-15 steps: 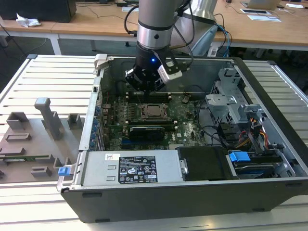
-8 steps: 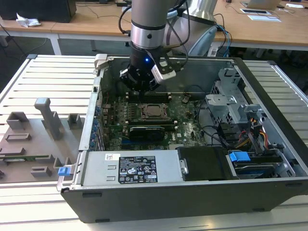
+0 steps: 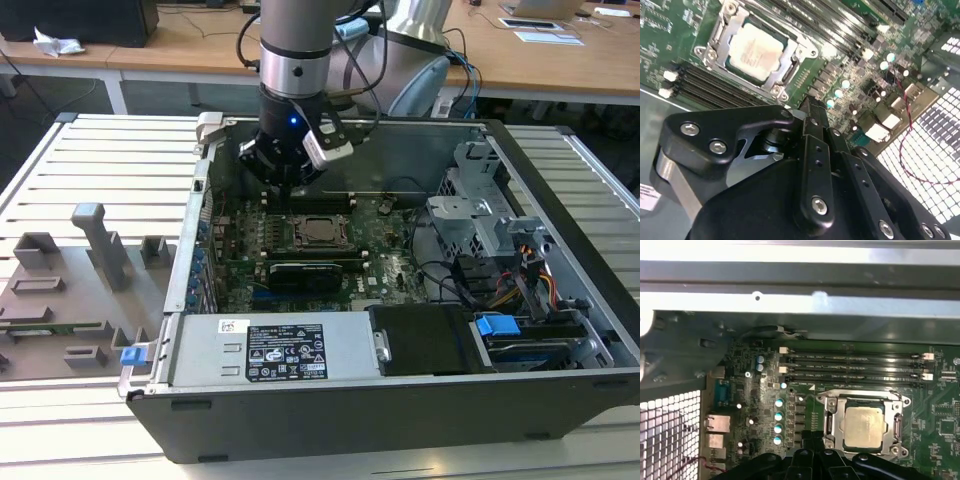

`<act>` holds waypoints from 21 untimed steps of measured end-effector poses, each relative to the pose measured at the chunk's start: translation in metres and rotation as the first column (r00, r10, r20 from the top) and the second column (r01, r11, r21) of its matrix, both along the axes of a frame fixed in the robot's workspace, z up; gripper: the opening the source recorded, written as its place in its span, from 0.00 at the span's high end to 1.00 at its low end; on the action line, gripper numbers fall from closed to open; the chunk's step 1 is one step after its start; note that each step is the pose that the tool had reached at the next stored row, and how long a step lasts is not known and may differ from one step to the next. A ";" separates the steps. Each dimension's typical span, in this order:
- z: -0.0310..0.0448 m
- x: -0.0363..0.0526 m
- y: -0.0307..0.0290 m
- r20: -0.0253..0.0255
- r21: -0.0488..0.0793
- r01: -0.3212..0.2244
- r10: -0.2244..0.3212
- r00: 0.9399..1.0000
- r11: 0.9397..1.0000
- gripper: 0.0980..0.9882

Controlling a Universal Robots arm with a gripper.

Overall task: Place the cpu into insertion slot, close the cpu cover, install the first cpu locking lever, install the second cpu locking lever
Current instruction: 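Install the first cpu locking lever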

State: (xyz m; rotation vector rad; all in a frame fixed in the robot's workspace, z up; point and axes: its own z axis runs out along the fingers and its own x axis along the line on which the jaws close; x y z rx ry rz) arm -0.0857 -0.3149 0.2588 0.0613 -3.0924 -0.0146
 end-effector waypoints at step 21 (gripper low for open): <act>-0.0004 -0.0072 0.0346 0.000 0.000 0.000 0.000 1.000 1.000 0.99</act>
